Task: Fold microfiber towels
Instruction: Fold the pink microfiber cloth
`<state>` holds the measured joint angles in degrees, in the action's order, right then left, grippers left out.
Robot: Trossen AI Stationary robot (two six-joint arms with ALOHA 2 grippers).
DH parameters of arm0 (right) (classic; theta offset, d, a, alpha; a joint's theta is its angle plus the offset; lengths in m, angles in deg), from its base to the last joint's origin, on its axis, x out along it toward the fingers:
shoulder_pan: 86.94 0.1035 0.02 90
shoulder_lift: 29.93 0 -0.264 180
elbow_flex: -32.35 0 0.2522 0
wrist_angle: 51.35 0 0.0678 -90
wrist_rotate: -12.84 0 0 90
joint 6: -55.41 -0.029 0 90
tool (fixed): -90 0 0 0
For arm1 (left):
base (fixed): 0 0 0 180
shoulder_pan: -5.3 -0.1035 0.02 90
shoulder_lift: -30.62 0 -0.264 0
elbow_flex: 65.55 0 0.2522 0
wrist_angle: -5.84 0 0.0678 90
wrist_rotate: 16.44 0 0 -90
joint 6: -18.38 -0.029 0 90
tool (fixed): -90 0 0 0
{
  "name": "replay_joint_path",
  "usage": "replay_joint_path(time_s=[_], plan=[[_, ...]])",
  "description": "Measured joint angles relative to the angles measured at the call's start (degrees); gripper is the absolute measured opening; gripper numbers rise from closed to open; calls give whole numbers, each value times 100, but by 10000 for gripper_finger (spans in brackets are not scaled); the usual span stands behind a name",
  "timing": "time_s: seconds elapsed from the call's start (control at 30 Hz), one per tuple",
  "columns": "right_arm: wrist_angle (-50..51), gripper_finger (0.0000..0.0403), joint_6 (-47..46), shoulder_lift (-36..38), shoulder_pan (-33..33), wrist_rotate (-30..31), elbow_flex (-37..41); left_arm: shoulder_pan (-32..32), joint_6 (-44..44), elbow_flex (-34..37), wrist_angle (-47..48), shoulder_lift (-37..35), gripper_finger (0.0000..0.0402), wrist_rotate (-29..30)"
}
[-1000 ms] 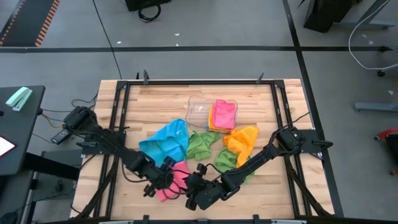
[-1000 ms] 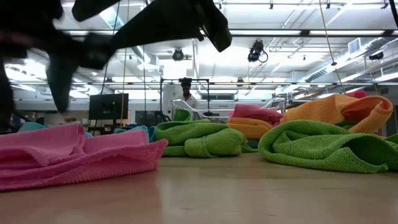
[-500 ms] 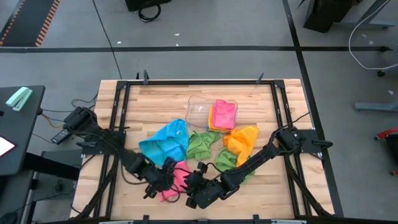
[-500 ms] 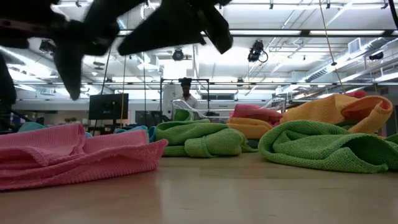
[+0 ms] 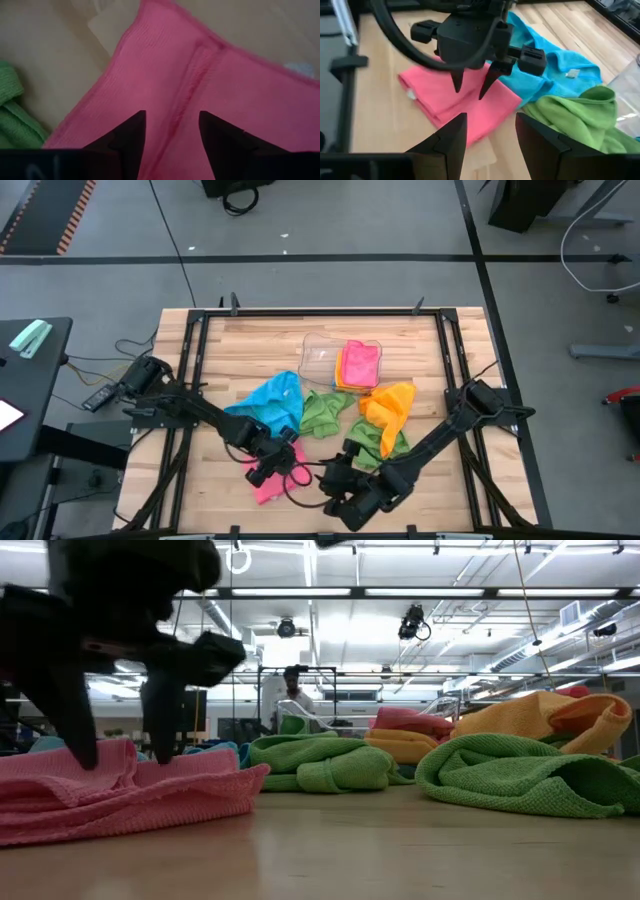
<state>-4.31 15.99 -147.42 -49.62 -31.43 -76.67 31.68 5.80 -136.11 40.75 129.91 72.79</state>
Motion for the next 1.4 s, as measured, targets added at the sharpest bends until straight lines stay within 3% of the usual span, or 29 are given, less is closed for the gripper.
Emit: replay_joint_path(time_s=[0.23, 0.6, 1.17, 1.4], plan=[[5, 155, 60, -9, -53, -58, 8, -187, -354, -243, 516, 217, 178, -512], [-125, 139, -14, -9, -42, 63, 8, -299, -459, -243, 549, 238, 145, -573], [-174, 138, -16, -11, -42, 73, 12, -307, -464, -256, 595, 415, 49, -672], [-177, 138, -44, -11, -44, 75, 12, -288, -465, -640, 1112, 411, 9, -661]])
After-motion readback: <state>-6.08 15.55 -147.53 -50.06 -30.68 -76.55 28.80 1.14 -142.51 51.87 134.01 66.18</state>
